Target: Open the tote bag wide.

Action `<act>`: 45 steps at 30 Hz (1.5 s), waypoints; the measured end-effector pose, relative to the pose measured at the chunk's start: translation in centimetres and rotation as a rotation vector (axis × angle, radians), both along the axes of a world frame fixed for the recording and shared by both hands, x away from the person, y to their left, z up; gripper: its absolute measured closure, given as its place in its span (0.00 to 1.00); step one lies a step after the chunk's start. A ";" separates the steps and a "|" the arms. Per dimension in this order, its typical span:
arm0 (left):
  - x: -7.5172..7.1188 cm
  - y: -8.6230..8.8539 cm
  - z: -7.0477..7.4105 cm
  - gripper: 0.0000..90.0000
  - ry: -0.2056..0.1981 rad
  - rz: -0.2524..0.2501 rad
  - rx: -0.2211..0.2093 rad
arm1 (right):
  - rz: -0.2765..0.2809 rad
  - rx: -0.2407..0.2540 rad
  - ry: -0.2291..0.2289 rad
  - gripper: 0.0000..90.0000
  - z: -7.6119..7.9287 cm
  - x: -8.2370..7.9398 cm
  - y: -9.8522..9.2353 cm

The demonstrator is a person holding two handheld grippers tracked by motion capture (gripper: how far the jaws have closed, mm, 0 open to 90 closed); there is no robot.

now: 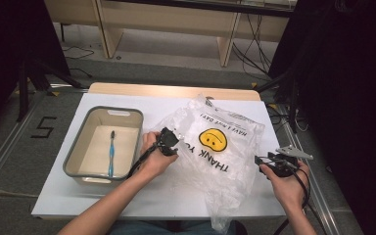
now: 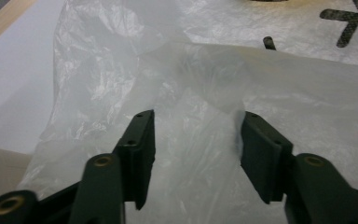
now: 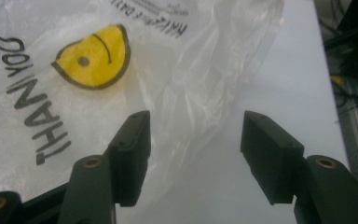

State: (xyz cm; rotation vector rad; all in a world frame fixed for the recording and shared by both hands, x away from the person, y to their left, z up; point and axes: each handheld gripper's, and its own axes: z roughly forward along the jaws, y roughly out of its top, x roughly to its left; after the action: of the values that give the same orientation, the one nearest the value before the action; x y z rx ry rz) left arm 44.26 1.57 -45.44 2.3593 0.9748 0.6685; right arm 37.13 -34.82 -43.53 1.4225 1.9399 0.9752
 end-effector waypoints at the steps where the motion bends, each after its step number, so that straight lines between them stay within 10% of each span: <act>1: -0.2 0.1 0.1 0.49 0.001 -0.012 0.004 | 0.011 0.000 -0.018 0.48 0.1 -0.1 0.0; 11: -3.0 1.5 1.5 0.32 0.031 -0.113 -0.064 | 0.144 0.055 -0.031 0.49 -0.2 0.1 1.6; 28: -7.8 4.3 2.7 0.32 -0.009 -0.265 -0.217 | 0.289 0.075 -0.010 0.47 -0.9 0.4 4.0; 45: -10.0 5.0 0.5 0.33 0.015 -0.290 -0.190 | 0.357 0.080 -0.012 0.47 -1.0 0.6 6.1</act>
State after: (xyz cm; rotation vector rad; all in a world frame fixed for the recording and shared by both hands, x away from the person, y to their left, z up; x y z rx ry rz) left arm 34.25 6.54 -44.94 2.2771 0.6509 0.4265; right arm 37.73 -28.74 -44.57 1.1264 2.2142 1.2272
